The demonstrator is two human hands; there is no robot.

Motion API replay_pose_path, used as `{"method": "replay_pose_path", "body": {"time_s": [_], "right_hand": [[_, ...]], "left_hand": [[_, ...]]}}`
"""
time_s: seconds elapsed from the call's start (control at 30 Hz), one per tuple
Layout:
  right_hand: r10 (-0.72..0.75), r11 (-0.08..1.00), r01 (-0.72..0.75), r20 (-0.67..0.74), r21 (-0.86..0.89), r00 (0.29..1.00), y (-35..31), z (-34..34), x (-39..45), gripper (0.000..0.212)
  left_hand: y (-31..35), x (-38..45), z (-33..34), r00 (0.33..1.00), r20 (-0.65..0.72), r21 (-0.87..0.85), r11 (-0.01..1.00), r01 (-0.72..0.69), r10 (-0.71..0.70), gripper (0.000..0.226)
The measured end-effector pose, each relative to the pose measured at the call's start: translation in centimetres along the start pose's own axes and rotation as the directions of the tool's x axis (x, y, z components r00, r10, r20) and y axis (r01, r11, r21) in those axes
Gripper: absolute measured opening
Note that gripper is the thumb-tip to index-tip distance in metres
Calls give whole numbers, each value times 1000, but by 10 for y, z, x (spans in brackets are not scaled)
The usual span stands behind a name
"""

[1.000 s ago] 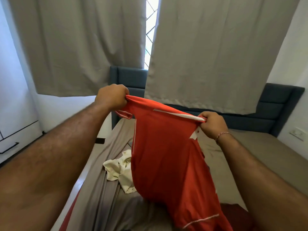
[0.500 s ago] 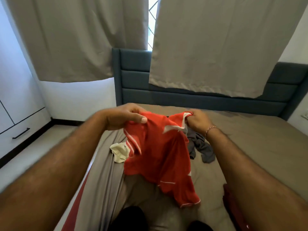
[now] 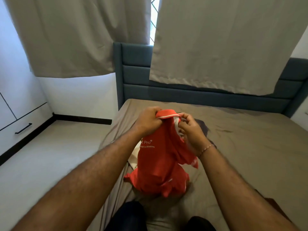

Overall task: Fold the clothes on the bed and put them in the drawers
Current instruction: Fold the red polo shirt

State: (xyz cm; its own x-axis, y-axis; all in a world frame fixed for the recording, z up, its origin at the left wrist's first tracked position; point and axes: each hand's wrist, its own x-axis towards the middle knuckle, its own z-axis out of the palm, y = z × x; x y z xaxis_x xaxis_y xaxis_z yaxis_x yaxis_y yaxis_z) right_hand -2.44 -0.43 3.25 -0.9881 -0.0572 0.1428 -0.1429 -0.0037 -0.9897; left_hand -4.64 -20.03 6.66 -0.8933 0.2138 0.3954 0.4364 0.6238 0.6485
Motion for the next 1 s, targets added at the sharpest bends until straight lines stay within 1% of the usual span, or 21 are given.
{"method": "replay_pose_path", "body": {"time_s": [0.03, 0.07, 0.1, 0.13, 0.17, 0.2, 0.23, 0.3, 0.33, 0.4, 0.43, 0.47, 0.53, 0.57, 0.63, 0.7, 0.77, 0.8, 0.87, 0.93, 1.0], "right_hand": [[28, 999, -30, 92, 30, 995, 9, -4, -6, 47], [44, 999, -48, 157, 21, 987, 17, -8, -12, 51], [54, 991, -26, 206, -133, 977, 23, -11, -17, 50], [70, 940, 11, 224, -340, 972, 27, -12, -18, 43], [54, 829, 69, 203, -555, 978, 31, -10, -18, 32], [33, 721, 88, 161, -687, 986, 33, -7, -16, 30], [0, 668, 78, 105, -740, 994, 34, -5, -15, 34], [-64, 739, -6, -78, -674, 995, 29, 1, -12, 39], [-75, 811, -56, -199, -582, 977, 26, 1, -8, 38], [6, 948, -144, -436, -284, 900, 18, 1, -1, 40], [51, 979, -147, -522, -144, 852, 13, 2, -1, 41], [56, 990, -123, -590, -73, 805, 8, 1, -2, 41], [-72, 986, -52, -692, -156, 719, -5, -3, -9, 36], [-154, 976, -9, -719, -218, 678, -12, -5, -14, 34], [-286, 950, 91, -713, -299, 640, -27, -6, -22, 36], [-399, 908, 160, -685, -387, 609, -42, -6, -27, 47], [-507, 854, 219, -658, -472, 557, -57, -4, -32, 62], [-548, 830, 249, -646, -499, 532, -65, -3, -34, 68], [-629, 775, 336, -608, -535, 484, -79, 0, -36, 73], [-709, 705, 421, -574, -571, 409, -93, 2, -38, 72], [-772, 629, 516, -546, -581, 326, -107, 2, -34, 72]], "left_hand": [[1, 1, -1, 999, -40, -55, 998, 16, -18, 12], [3, 1, -2, 997, -69, -126, 992, 28, -36, 10], [5, 2, -4, 995, -88, -195, 980, 34, -52, 9], [7, 2, -6, 993, -101, -251, 968, 32, -59, 8], [9, 2, -7, 992, -113, -282, 959, 19, -52, 8], [12, 3, -9, 991, -126, -291, 957, -2, -36, 8], [14, 4, -11, 991, -137, -279, 960, -29, -9, 7], [18, 6, -14, 988, -148, -218, 973, -73, 41, 7], [22, 8, -16, 987, -151, -188, 979, -82, 54, 7], [28, 11, -19, 984, -170, -121, 990, -71, 50, 13], [31, 12, -21, 982, -185, -79, 995, -62, 47, 15], [33, 13, -23, 979, -198, -39, 997, -60, 51, 15], [36, 13, -25, 977, -204, 35, 998, -58, 64, 17], [37, 12, -26, 978, -200, 63, 997, -54, 66, 20], [42, 8, -27, 981, -186, 97, 994, -46, 63, 33], [50, 3, -31, 986, -155, 117, 992, -39, 57, 47], [59, 0, -37, 997, -68, 111, 993, -31, 39, 51], [63, -1, -41, 1000, 4, 70, 997, -20, 19, 46], [70, -4, -48, 991, 133, -66, 998, 9, 0, 31], [80, -9, -56, 973, 222, -244, 970, -14, 70, 19], [89, -13, -67, 943, 274, -469, 882, -41, 189, 20]]}}
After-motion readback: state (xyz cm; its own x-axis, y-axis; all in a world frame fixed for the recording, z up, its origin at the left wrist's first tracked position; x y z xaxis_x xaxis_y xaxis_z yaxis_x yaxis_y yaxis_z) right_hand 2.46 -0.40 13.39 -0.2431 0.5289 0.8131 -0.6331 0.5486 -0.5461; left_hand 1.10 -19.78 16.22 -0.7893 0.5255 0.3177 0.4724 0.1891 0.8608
